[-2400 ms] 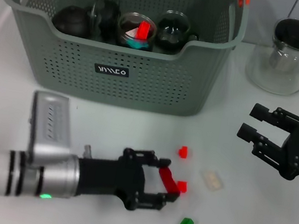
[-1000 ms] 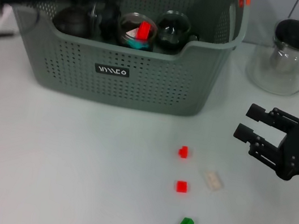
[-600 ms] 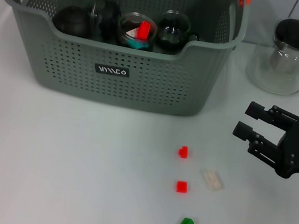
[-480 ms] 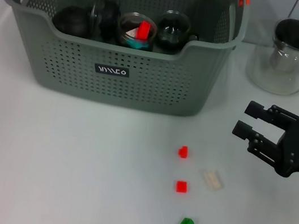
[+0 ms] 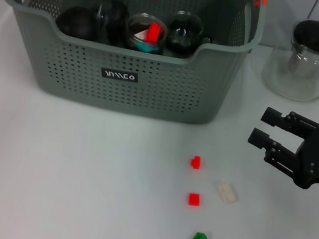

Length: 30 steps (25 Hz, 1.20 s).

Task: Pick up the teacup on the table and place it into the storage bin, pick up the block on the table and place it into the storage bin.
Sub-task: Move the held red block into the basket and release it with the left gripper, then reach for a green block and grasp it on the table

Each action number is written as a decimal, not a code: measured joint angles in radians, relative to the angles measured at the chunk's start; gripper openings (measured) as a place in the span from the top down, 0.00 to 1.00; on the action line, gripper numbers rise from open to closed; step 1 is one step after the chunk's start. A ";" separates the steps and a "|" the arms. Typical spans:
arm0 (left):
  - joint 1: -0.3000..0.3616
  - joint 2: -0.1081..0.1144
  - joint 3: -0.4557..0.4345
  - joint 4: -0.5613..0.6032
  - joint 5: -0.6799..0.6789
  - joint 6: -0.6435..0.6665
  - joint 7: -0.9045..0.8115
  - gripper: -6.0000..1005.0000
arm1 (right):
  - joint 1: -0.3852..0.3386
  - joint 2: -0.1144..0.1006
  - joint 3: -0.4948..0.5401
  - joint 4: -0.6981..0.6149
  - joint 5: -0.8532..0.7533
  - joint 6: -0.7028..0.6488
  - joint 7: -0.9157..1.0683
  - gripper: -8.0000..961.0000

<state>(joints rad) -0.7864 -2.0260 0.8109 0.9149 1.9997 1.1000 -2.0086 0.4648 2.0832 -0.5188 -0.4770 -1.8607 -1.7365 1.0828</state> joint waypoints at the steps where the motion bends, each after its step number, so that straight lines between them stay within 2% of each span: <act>1: 0.009 -0.003 -0.015 0.011 -0.018 0.010 -0.001 0.25 | 0.000 0.000 0.000 0.000 0.000 0.000 0.000 0.42; 6: 0.064 -0.003 -0.063 0.025 -0.179 0.077 0.040 0.24 | -0.003 0.000 0.000 0.000 0.000 0.000 0.001 0.42; 9: 0.106 0.000 -0.121 0.022 -0.287 0.166 0.080 0.24 | -0.003 0.000 0.000 0.000 0.000 0.000 0.002 0.42; 12: 0.162 -0.006 -0.239 -0.033 -0.452 0.372 0.206 0.24 | -0.003 0.000 0.000 0.000 0.000 0.000 0.002 0.42; 14: 0.201 0.002 -0.296 -0.117 -0.535 0.540 0.306 0.25 | -0.004 0.000 0.000 0.000 0.000 0.000 0.002 0.42; 16: 0.242 0.014 -0.327 -0.190 -0.557 0.697 0.391 0.25 | -0.004 0.000 0.000 0.000 0.000 0.001 0.002 0.42; 19: 0.306 0.001 -0.334 -0.210 -0.481 0.792 0.501 0.25 | -0.002 0.000 -0.001 0.000 -0.002 0.002 0.003 0.42; 23: 0.408 -0.049 -0.320 -0.176 -0.238 0.838 0.764 0.25 | -0.001 -0.004 -0.009 -0.002 -0.007 0.005 0.026 0.42; 27: 0.453 -0.073 -0.318 -0.164 -0.042 0.835 0.857 0.25 | -0.006 -0.009 -0.030 -0.010 -0.020 -0.001 0.054 0.42; 29: 0.474 -0.089 -0.320 -0.167 -0.011 0.827 0.902 0.25 | -0.002 -0.014 -0.054 -0.019 -0.050 -0.005 0.081 0.42; 30: 0.474 -0.089 -0.320 -0.167 -0.011 0.827 0.902 0.25 | 0.001 -0.015 -0.064 -0.027 -0.068 -0.009 0.098 0.42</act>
<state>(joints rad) -0.3124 -2.1148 0.4909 0.7479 1.9888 1.9269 -1.1062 0.4663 2.0677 -0.5828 -0.5038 -1.9290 -1.7450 1.1809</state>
